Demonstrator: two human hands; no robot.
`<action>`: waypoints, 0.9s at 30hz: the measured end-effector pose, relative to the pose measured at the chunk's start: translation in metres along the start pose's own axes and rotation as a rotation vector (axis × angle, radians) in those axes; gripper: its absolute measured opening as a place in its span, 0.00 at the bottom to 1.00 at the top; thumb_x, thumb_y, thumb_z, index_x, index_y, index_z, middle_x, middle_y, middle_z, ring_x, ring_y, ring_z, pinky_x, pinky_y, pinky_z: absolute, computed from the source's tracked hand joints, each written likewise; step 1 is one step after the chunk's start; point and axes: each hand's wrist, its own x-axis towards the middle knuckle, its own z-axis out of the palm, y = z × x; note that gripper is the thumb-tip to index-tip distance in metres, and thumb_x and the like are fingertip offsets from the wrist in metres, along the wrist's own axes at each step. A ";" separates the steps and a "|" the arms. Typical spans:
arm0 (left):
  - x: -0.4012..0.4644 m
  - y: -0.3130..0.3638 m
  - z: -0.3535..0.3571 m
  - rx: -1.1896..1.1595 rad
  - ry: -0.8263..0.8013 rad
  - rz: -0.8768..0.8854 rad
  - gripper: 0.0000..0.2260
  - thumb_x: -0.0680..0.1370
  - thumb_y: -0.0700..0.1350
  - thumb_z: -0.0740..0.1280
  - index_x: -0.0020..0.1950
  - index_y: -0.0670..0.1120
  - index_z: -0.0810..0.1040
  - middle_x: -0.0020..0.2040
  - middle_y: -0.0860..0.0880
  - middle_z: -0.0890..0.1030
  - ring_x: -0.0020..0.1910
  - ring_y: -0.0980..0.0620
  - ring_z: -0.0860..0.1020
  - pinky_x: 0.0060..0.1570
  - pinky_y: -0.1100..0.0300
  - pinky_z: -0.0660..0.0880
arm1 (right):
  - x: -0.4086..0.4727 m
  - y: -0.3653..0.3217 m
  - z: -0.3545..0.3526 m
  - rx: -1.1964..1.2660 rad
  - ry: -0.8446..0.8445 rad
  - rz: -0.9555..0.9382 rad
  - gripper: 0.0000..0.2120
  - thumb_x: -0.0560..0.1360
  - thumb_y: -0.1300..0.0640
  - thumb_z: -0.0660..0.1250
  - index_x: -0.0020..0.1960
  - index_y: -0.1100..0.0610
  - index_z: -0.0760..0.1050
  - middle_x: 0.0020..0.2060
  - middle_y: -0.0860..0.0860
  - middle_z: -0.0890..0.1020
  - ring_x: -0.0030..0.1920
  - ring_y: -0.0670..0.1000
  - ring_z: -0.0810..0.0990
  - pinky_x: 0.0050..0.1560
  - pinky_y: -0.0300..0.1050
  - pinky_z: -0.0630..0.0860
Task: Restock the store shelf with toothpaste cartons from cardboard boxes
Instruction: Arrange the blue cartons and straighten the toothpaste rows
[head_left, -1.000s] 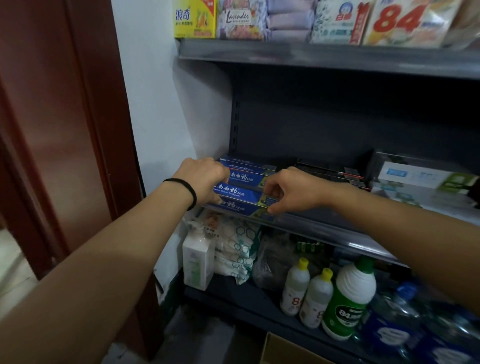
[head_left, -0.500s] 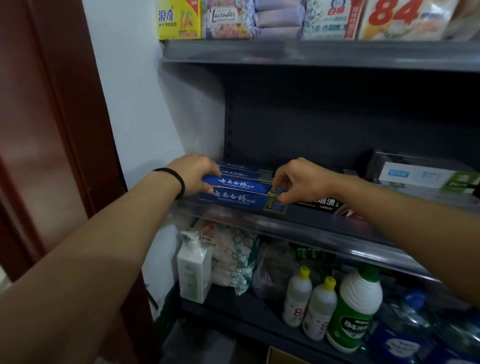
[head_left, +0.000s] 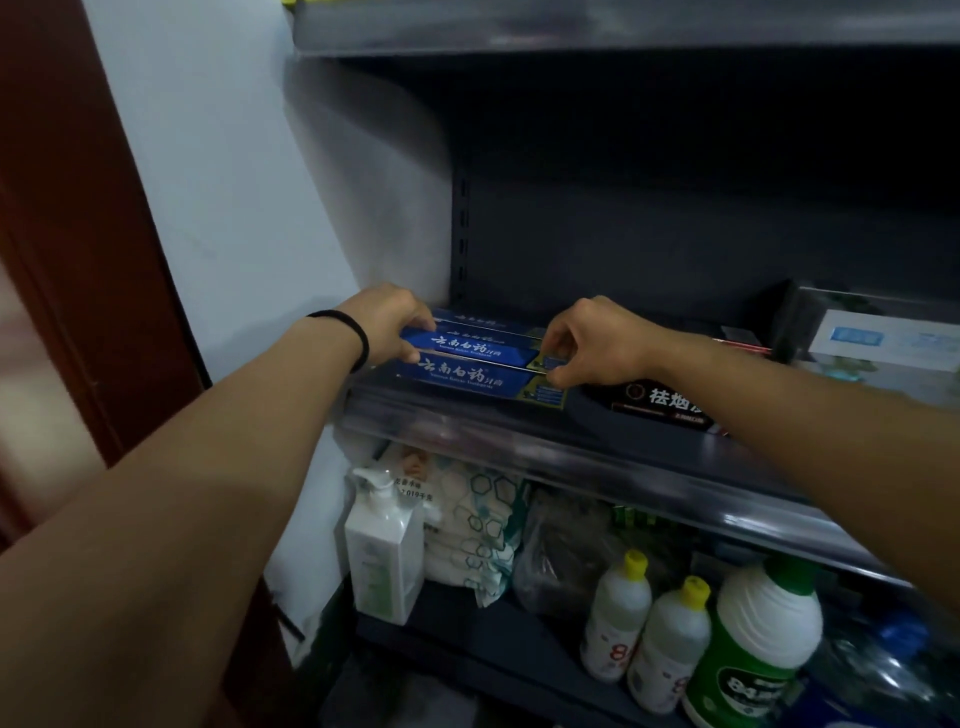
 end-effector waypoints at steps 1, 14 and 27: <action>0.003 -0.002 0.003 0.005 -0.004 -0.002 0.21 0.74 0.43 0.72 0.66 0.45 0.75 0.60 0.46 0.78 0.58 0.48 0.75 0.56 0.60 0.68 | 0.004 0.001 0.003 -0.002 -0.003 0.004 0.16 0.68 0.54 0.75 0.54 0.57 0.80 0.41 0.46 0.78 0.43 0.48 0.78 0.43 0.40 0.74; 0.020 -0.012 0.030 0.020 0.030 -0.044 0.20 0.76 0.44 0.70 0.67 0.45 0.74 0.62 0.46 0.78 0.60 0.47 0.74 0.58 0.60 0.68 | 0.020 0.014 0.023 -0.018 0.023 0.013 0.13 0.68 0.53 0.76 0.48 0.56 0.77 0.40 0.48 0.78 0.44 0.50 0.78 0.46 0.47 0.78; 0.023 -0.012 0.033 0.041 0.105 -0.049 0.14 0.76 0.42 0.69 0.61 0.43 0.79 0.59 0.45 0.80 0.59 0.46 0.75 0.57 0.59 0.69 | 0.017 0.029 0.028 -0.065 0.048 0.042 0.11 0.67 0.50 0.77 0.41 0.53 0.76 0.40 0.49 0.79 0.42 0.49 0.75 0.47 0.50 0.78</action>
